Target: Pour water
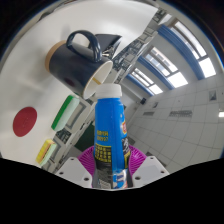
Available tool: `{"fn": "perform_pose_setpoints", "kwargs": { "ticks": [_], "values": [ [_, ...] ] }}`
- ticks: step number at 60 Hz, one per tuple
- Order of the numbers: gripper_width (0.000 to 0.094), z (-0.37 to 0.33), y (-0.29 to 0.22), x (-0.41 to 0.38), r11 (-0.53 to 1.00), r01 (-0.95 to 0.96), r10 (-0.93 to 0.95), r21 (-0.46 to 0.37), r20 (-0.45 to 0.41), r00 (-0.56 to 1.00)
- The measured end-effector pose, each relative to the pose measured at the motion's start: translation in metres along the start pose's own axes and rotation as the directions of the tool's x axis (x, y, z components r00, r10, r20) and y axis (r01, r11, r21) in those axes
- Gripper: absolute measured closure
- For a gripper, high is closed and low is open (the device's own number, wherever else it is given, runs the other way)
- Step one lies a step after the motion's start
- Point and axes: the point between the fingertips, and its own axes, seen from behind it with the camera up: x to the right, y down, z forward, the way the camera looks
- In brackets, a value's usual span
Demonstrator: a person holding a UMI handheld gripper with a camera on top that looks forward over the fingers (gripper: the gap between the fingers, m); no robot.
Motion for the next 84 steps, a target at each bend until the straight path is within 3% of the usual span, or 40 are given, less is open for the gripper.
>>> {"fn": "perform_pose_setpoints", "kwargs": {
  "ticks": [6,13,18,22,26,28,32,36,37,40,43,45,53,73,84],
  "values": [
    [0.0542,0.005,-0.008,0.005,0.997,0.08,-0.08,0.007,-0.011,0.997],
    [0.0541,0.006,0.001,0.01,0.999,0.042,-0.042,-0.009,-0.014,0.999],
    [0.054,-0.005,0.016,0.013,0.994,-0.105,0.103,-0.034,-0.052,0.993],
    [0.0539,0.001,0.034,0.016,0.927,-0.371,0.368,-0.05,-0.067,0.928],
    [0.0539,-0.018,0.052,0.008,0.737,-0.674,0.665,-0.058,-0.118,0.738],
    [0.0539,-0.016,0.051,0.001,0.6,-0.799,0.793,-0.049,-0.096,0.601],
    [0.0538,-0.026,0.051,-0.031,0.191,-0.979,0.979,-0.066,-0.066,0.195],
    [0.0537,-0.033,0.042,-0.052,-0.207,-0.976,0.978,-0.069,-0.034,-0.205],
    [0.0537,-0.039,0.03,-0.055,-0.303,-0.952,0.952,-0.038,-0.052,-0.301],
    [0.0537,-0.029,0.018,-0.067,-0.515,-0.855,0.856,-0.069,0.016,-0.517],
    [0.0538,-0.024,-0.009,-0.085,-0.654,-0.751,0.752,-0.087,0.027,-0.658],
    [0.0537,-0.028,-0.009,-0.097,-0.656,-0.742,0.745,-0.137,0.034,-0.666],
    [0.0537,-0.002,-0.045,-0.139,-0.629,-0.75,0.762,-0.204,0.025,-0.647],
    [0.0521,-0.017,-0.042,-0.151,-0.555,-0.781,0.796,-0.286,0.091,-0.599],
    [0.0505,-0.022,-0.038,-0.154,-0.573,-0.766,0.782,-0.292,0.085,-0.617]
  ]
}}
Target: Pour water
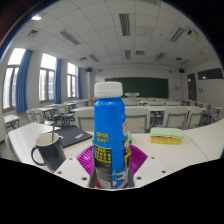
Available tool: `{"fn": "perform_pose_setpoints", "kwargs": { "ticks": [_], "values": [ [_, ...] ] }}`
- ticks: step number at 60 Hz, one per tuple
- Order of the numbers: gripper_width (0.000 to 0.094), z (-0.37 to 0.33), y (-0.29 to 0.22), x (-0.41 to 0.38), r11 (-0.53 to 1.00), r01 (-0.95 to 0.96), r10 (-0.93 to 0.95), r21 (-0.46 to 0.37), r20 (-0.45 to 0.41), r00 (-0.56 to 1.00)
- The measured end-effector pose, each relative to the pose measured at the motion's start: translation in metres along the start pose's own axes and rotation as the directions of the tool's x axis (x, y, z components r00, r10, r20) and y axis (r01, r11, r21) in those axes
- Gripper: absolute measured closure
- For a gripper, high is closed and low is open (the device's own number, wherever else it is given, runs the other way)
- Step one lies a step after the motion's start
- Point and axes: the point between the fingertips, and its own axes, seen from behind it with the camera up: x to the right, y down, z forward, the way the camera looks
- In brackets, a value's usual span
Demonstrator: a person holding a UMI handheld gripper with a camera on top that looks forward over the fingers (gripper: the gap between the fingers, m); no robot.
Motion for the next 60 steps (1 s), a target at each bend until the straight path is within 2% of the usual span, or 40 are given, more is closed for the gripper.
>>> {"fn": "perform_pose_setpoints", "kwargs": {
  "ticks": [4,13,15,17,18,22,41,49,60],
  "values": [
    [0.0503,0.0,0.0,0.0,1.0,0.0,0.0,0.0,0.003,1.0],
    [0.0319,-0.004,0.002,0.0,0.998,0.003,-0.003,-0.06,-0.008,1.0],
    [0.0227,-0.009,0.002,0.004,0.998,0.012,-0.013,-0.067,-0.013,1.0],
    [0.0074,-0.013,-0.001,0.006,0.998,0.025,-0.026,-0.058,-0.02,0.999],
    [0.0066,-0.016,-0.004,0.008,0.998,0.03,-0.032,-0.047,-0.023,0.999],
    [0.0089,-0.025,-0.013,0.01,0.999,0.047,-0.048,-0.022,-0.028,0.998],
    [0.009,-0.121,0.005,-0.01,0.997,-0.019,0.021,-0.069,0.027,0.999],
    [0.0092,-0.176,0.017,-0.016,0.998,-0.051,0.053,-0.04,0.061,0.997],
    [0.0089,-0.215,0.028,-0.022,0.995,-0.093,0.095,-0.018,0.089,0.991]
  ]
}}
